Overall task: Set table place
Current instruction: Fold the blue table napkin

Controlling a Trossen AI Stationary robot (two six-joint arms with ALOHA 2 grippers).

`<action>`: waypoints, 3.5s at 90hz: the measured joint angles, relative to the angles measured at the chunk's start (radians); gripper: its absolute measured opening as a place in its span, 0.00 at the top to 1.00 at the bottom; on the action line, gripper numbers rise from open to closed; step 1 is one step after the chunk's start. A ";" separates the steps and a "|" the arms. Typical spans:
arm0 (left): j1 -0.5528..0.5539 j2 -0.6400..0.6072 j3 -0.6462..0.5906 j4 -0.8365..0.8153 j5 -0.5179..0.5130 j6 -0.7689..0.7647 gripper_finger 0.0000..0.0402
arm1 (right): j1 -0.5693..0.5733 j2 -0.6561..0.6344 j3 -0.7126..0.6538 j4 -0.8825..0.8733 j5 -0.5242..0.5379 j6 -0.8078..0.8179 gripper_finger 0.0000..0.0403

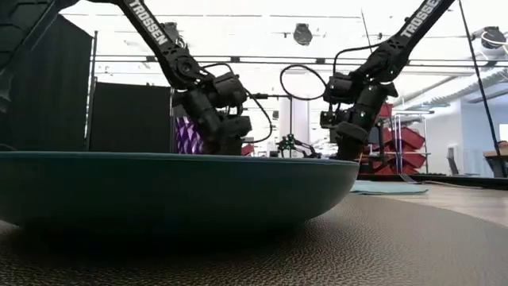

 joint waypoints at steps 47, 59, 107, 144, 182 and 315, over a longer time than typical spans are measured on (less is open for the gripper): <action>-0.006 0.001 0.000 -0.001 -0.001 0.001 0.64 | -0.002 0.015 0.000 0.052 -0.001 -0.037 0.65; -0.007 0.001 -0.001 -0.002 -0.001 0.001 0.64 | -0.003 0.043 0.000 0.056 -0.013 -0.037 0.65; -0.006 0.002 -0.002 -0.003 -0.011 0.029 0.74 | -0.002 0.101 0.060 -0.004 -0.020 -0.022 0.97; -0.020 -0.022 -0.006 0.024 -0.071 0.029 1.00 | 0.057 0.101 0.252 -0.249 -0.022 0.002 1.00; -0.033 -0.371 -0.005 -0.046 -0.198 0.059 1.00 | 0.112 0.091 0.545 -0.627 0.036 -0.002 1.00; -0.430 -0.565 -0.166 -0.164 -0.374 -0.136 1.00 | 0.706 -0.181 0.164 -0.351 -0.027 0.480 1.00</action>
